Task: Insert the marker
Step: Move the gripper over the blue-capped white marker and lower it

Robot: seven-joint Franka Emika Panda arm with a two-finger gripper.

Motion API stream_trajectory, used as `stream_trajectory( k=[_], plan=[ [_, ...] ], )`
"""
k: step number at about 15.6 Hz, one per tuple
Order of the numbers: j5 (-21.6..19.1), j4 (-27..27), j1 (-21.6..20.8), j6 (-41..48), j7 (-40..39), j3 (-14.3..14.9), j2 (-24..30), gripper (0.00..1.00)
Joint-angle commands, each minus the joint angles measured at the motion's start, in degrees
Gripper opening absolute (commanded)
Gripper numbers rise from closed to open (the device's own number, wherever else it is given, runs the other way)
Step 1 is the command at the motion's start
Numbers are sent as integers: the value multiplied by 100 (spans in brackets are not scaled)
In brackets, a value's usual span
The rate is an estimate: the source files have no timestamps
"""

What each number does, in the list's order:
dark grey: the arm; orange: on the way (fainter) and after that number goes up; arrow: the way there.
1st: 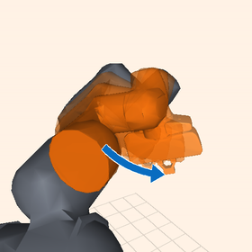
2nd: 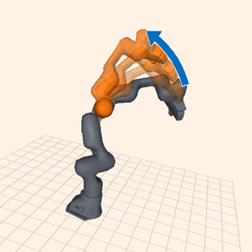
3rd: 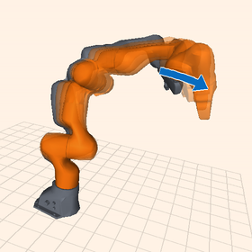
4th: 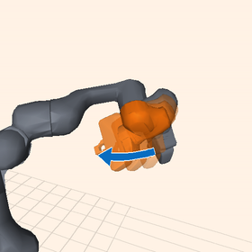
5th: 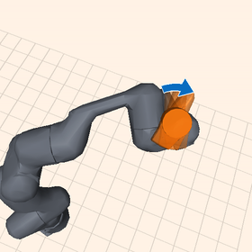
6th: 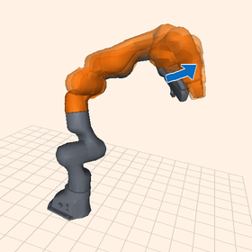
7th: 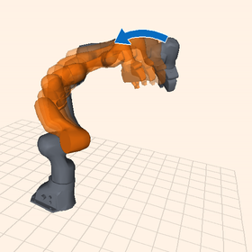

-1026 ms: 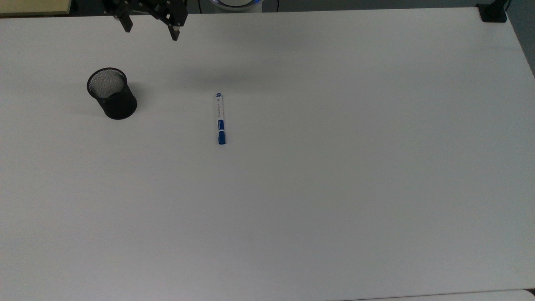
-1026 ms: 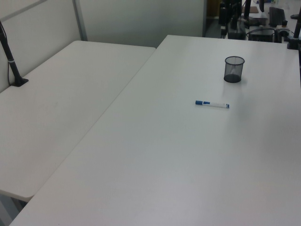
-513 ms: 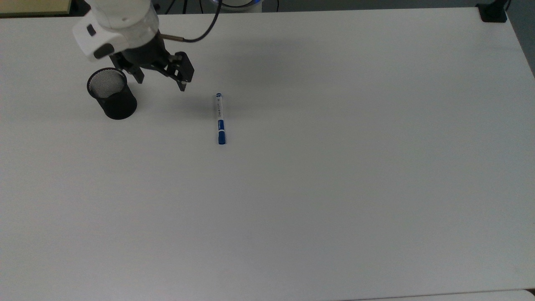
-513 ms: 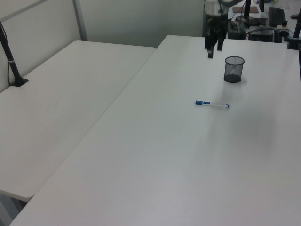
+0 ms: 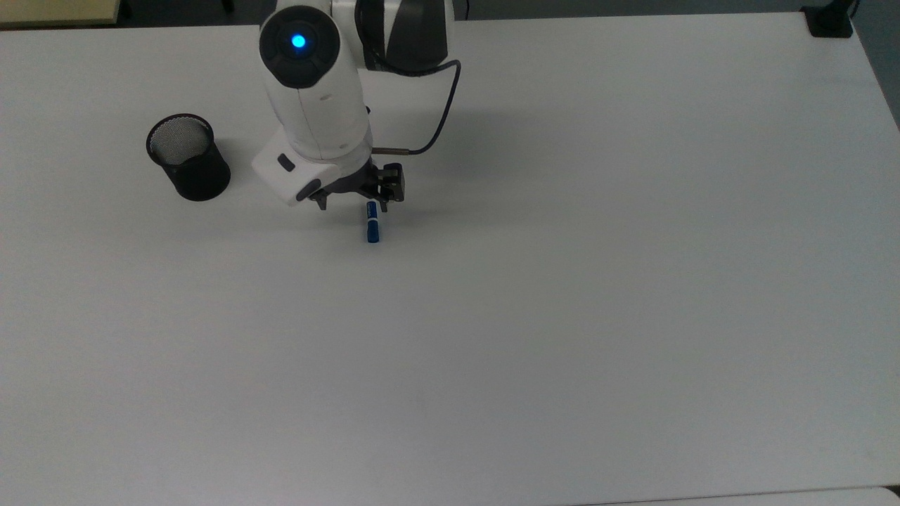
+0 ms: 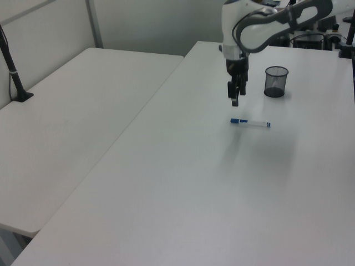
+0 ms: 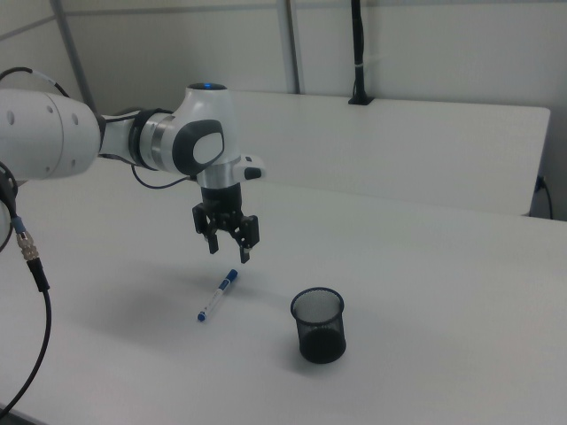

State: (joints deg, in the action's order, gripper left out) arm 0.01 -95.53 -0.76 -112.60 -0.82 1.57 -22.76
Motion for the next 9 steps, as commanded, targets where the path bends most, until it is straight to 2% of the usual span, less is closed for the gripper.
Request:
stream_trajectory(
  k=[1, 5, 9],
  plan=[
    [87, -89, -152, -148, -6, 80, -70, 71],
    [218, -89, -188, -324, -6, 89, -263, 61],
    [341, -89, -319, -490, -6, 89, -474, 57]
  ],
)
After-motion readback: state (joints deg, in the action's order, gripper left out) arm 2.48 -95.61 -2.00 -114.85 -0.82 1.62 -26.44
